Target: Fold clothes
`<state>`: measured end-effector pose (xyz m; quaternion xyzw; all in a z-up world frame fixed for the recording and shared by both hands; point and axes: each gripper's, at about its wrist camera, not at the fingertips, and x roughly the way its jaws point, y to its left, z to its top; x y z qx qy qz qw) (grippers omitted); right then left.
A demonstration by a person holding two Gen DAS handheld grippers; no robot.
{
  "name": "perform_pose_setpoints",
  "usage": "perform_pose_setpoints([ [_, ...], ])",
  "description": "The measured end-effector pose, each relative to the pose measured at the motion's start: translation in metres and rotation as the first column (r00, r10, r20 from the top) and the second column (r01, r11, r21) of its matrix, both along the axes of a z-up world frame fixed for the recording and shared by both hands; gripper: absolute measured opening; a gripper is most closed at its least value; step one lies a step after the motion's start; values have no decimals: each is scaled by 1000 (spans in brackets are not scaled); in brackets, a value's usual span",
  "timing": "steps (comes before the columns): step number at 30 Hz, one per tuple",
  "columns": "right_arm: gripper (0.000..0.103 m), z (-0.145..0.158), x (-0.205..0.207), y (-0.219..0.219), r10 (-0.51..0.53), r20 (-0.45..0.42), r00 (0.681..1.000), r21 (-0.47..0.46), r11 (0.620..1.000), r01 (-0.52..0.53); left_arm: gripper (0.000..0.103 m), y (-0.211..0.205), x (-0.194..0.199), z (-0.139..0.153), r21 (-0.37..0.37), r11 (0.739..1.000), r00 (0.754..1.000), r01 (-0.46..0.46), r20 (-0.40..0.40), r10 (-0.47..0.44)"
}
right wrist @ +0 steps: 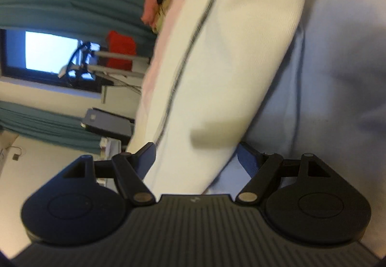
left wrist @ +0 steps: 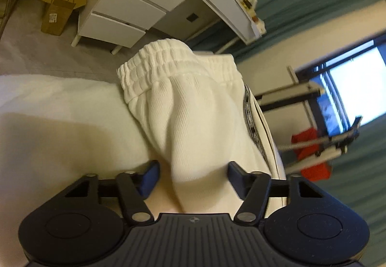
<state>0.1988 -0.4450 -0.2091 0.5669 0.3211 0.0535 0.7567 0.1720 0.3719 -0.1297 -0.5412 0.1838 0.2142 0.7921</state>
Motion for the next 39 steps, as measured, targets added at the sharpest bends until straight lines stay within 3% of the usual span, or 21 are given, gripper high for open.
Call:
perform_pose_setpoints([
  [3, 75, -9, 15, 1, -54, 27, 998, -46, 997, 55, 44, 7, 11, -8, -47, 998, 999, -51, 6, 52],
  [6, 75, -15, 27, -15, -177, 72, 982, -18, 984, 179, 38, 12, 20, -13, -73, 993, 995, -95, 7, 96],
  [11, 74, -29, 48, -43, -384, 109, 917, 81, 923, 376, 22, 23, 25, -14, -124, 985, 991, -124, 33, 129],
  [13, 64, -26, 59, -47, -403, 122, 907, 14, 914, 405, 17, 26, 24, -15, -141, 981, 989, -131, 46, 139],
  [15, 30, -23, 68, -47, -373, 115, 921, -85, 920, 383, 16, 26, 23, -15, -127, 983, 988, -131, 65, 140],
  [18, 16, -31, 63, -53, -372, 110, 922, -82, 921, 381, 16, 26, 21, -20, -103, 987, 987, -121, 93, 131],
  [22, 13, -12, 59, -50, -332, 163, 929, -145, 923, 355, 14, 28, 6, -25, -154, 979, 978, -135, 135, 157],
  [27, 12, 8, 44, -50, -314, 211, 926, -162, 923, 350, 12, 28, -11, 1, -103, 991, 974, -84, 201, 104],
  [33, 12, 20, 15, -52, -322, 175, 931, -143, 927, 347, 12, 6, -55, 34, 1, 994, 978, -112, 178, 110],
  [39, 12, 22, -35, -71, -368, 137, 920, -69, 923, 379, 12, 2, -91, 53, 15, 997, 983, -82, 167, 78],
])
